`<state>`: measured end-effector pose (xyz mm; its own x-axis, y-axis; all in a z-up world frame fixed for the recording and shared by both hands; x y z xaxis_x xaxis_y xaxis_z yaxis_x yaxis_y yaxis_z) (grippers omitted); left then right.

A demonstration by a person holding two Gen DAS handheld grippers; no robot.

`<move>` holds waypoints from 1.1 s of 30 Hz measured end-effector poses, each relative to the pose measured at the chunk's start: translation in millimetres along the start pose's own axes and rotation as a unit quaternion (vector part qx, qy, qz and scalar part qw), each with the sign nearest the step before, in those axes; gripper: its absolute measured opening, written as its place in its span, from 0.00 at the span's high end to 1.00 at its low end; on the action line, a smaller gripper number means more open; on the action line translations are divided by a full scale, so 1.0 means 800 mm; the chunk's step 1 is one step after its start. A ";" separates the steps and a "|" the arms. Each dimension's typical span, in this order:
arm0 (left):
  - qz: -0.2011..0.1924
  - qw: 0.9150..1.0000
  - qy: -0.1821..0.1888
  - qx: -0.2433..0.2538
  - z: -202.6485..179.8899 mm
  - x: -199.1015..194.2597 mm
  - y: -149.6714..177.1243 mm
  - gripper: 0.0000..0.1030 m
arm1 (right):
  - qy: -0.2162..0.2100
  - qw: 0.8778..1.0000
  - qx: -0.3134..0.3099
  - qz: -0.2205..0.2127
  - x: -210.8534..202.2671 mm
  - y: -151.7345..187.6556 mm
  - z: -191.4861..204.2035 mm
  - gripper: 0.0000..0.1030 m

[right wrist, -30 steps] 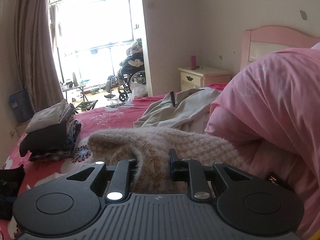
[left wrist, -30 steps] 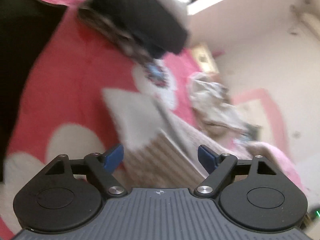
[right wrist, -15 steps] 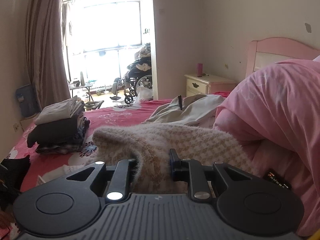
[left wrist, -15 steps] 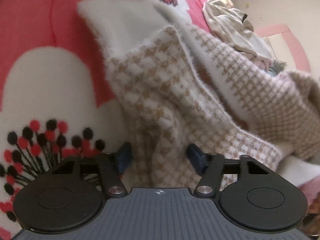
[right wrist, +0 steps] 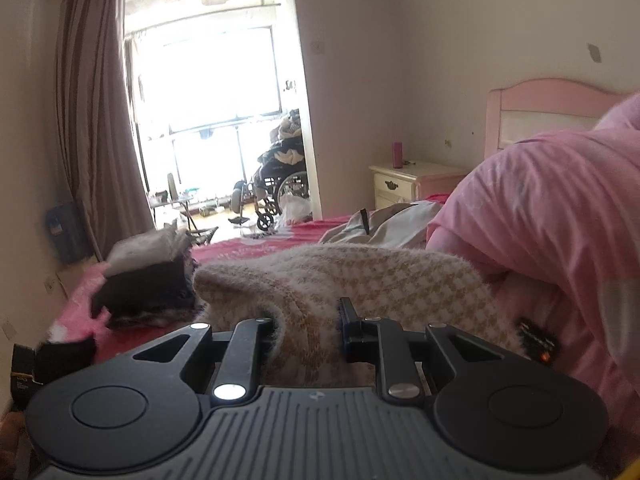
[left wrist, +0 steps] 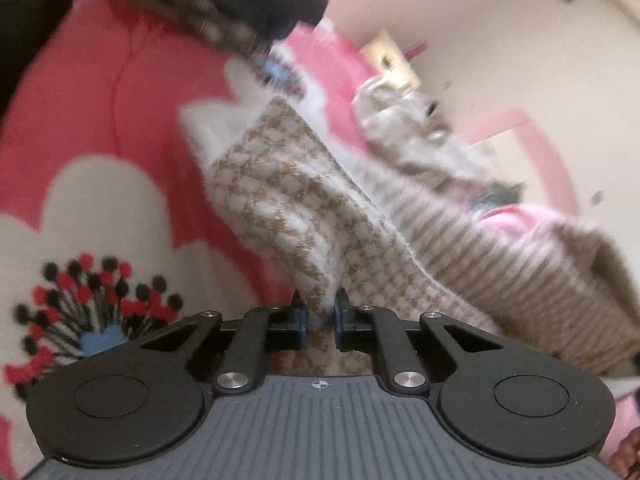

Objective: Fold clothes

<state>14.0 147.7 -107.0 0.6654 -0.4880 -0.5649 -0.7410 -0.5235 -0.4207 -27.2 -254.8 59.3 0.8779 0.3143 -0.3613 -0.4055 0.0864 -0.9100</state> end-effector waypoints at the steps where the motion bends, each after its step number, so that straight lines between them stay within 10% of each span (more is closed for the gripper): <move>1: -0.016 1.000 0.008 0.006 -0.005 -0.021 -0.008 0.90 | -0.009 1.000 0.022 0.000 -0.013 -0.003 -0.001 0.79; 6: -0.086 0.994 0.002 0.067 -0.018 -0.086 -0.051 0.90 | -0.037 0.991 0.131 0.011 -0.031 -0.006 -0.029 0.79; 13: -0.043 0.984 -0.099 0.141 0.048 -0.031 -0.036 0.90 | 0.004 0.982 0.153 0.112 0.089 0.062 -0.085 0.71; 17: -0.017 0.987 -0.107 0.120 0.076 -0.009 -0.029 0.84 | 0.073 0.976 0.045 0.201 0.141 0.109 -0.094 0.62; 21: -0.004 0.986 -0.106 0.127 0.073 -0.006 -0.029 0.67 | 0.053 0.968 -0.167 0.182 0.123 0.094 -0.030 0.40; 26: 0.010 0.989 -0.097 0.109 0.076 0.011 -0.028 0.62 | -0.063 0.908 -0.387 0.147 0.131 0.100 0.067 0.09; 30: 0.004 0.989 -0.098 0.112 0.071 0.017 -0.026 0.60 | -0.090 0.846 -0.493 0.184 0.195 0.144 0.093 0.08; 33: 0.001 0.986 -0.104 0.128 0.068 0.018 -0.025 0.59 | -0.097 0.835 -0.492 0.225 0.249 0.167 0.090 0.08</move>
<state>33.3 189.5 -145.3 0.6508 -0.3204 -0.6884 -0.7585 -0.3157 -0.5701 75.4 -112.8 -120.0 0.5960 0.2608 -0.7595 -0.1942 -0.8709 -0.4514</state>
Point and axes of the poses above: each gripper's, at about its wrist camera, not at the fingertips, and x roughly the way its jaws point, z to its left, y to its underside, the point moved 9 cm from there along x, roughly the way its jaws point, and after that the axes turned 3 degrees about -y, right-handed, at the moved point
